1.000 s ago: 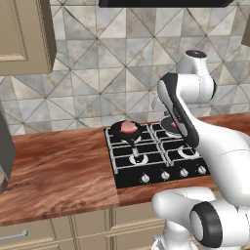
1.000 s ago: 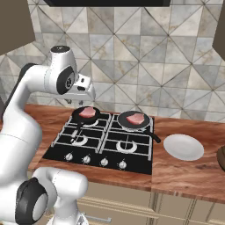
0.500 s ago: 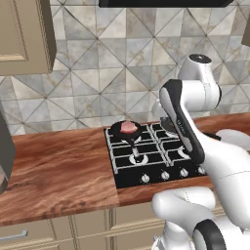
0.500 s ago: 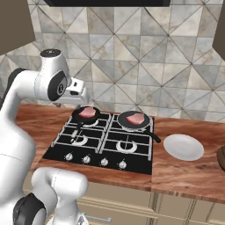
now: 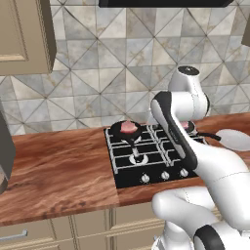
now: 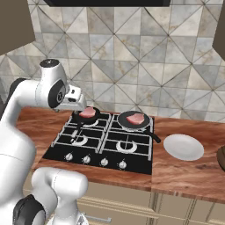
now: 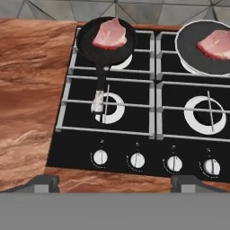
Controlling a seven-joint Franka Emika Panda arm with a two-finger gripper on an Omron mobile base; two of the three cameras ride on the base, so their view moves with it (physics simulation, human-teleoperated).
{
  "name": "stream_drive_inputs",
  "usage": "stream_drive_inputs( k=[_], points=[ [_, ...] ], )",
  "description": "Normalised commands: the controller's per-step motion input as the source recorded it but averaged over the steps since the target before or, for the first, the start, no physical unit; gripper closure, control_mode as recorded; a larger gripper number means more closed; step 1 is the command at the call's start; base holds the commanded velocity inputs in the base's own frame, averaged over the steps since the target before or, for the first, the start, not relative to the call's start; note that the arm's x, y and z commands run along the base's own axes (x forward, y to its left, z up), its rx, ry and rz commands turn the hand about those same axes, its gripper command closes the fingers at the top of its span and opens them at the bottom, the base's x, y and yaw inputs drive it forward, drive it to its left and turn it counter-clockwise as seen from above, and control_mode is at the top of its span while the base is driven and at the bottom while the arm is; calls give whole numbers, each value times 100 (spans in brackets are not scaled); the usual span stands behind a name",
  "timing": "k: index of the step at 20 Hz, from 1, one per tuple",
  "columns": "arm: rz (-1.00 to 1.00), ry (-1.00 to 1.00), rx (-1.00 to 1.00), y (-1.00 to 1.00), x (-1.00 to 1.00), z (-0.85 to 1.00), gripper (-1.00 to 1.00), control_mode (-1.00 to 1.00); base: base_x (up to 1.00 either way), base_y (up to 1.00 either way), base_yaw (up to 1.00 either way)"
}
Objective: Place one of the steaks on the plate and the other in the bowl. Then place the bowl in the fridge.
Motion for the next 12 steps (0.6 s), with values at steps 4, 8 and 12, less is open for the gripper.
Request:
stream_drive_inputs(
  k=[4,8,12],
  points=[
    [0,1,0,7,23,-29,-100,-100,0,0,0],
    [0,6,0,11,46,-31,-100,-100,0,0,0],
    [0,14,0,10,61,-36,-100,-100,0,0,0]
  ],
)
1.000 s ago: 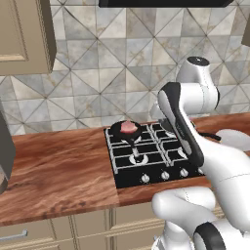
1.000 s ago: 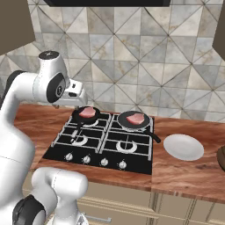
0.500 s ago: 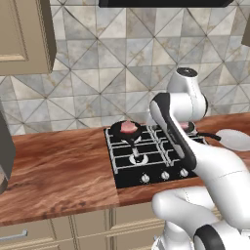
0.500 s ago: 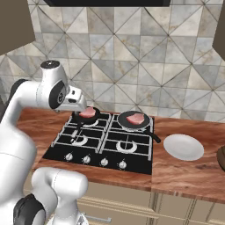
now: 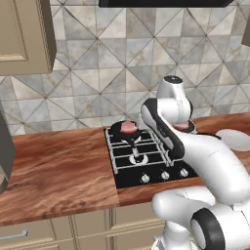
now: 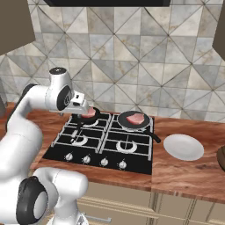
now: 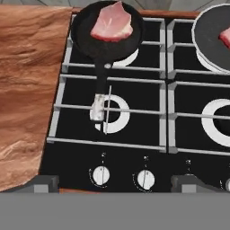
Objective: Place one of the steaks on the plate and the other in the bowl. Then place the bowl in the fridge.
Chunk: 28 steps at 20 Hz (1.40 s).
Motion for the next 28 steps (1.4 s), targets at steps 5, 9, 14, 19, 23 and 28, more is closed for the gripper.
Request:
stream_drive_inputs(
  k=[5,9,14,19,23,28],
  points=[
    [0,10,0,5,62,-33,-100,-100,0,0,0],
    [0,6,0,4,63,-27,-100,-100,0,0,0],
    [0,5,0,6,57,-26,-100,-100,0,0,0],
    [0,7,0,12,69,-26,-100,-100,0,0,0],
    [0,4,0,1,58,-25,-100,-100,0,0,0],
    [0,0,0,2,46,-33,-100,-100,0,0,0]
  ],
)
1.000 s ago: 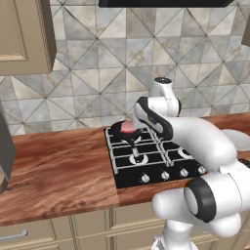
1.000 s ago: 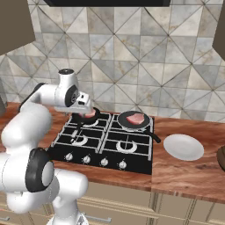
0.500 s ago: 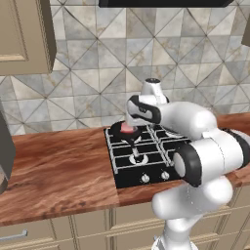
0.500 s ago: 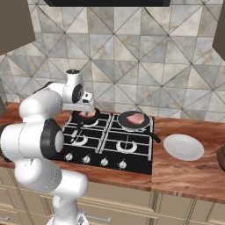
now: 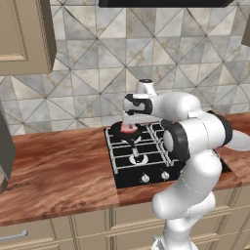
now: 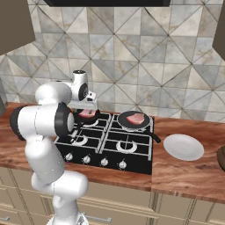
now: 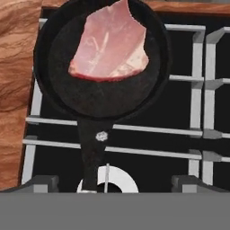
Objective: Place one of the steaks on the plate and the other in the bowl. Then place the bowl in the fridge.
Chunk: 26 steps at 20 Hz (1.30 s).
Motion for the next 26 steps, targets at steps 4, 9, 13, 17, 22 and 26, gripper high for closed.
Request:
stream_drive_inputs(
  k=[4,9,13,17,22,26],
  points=[
    [0,0,0,5,44,-32,-100,-100,0,0,0],
    [0,0,0,0,41,-20,-100,-100,0,0,0],
    [0,0,0,1,38,-23,-100,-100,0,0,0],
    [0,0,0,3,39,-26,-100,-100,0,0,0],
    [0,0,0,2,33,-15,-100,-100,0,0,0],
    [0,0,0,0,33,-15,-100,-100,0,0,0]
  ],
)
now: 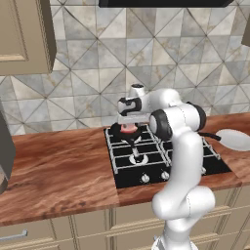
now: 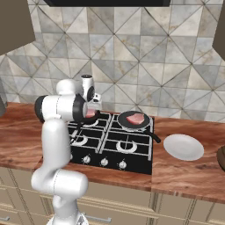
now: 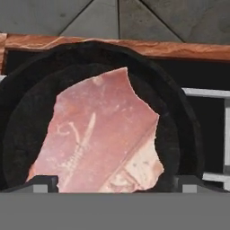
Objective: Place one of the steaks on the plate and the other in the bowl. Then place the bowl in the fridge.
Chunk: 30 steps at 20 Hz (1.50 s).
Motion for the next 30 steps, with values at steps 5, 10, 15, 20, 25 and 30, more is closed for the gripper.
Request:
stream_drive_inputs(
  k=[5,10,15,20,25,30],
  points=[
    [0,0,0,1,28,-25,-100,-100,0,0,0],
    [0,0,0,1,23,-29,-100,-100,0,0,0],
    [0,0,0,15,22,-33,-100,-100,0,0,0],
    [0,9,0,62,1,-43,100,-100,0,0,0],
    [-1,4,3,10,-3,7,100,-100,0,0,0],
    [-1,-6,7,-4,-23,20,100,-100,0,0,0]
  ],
)
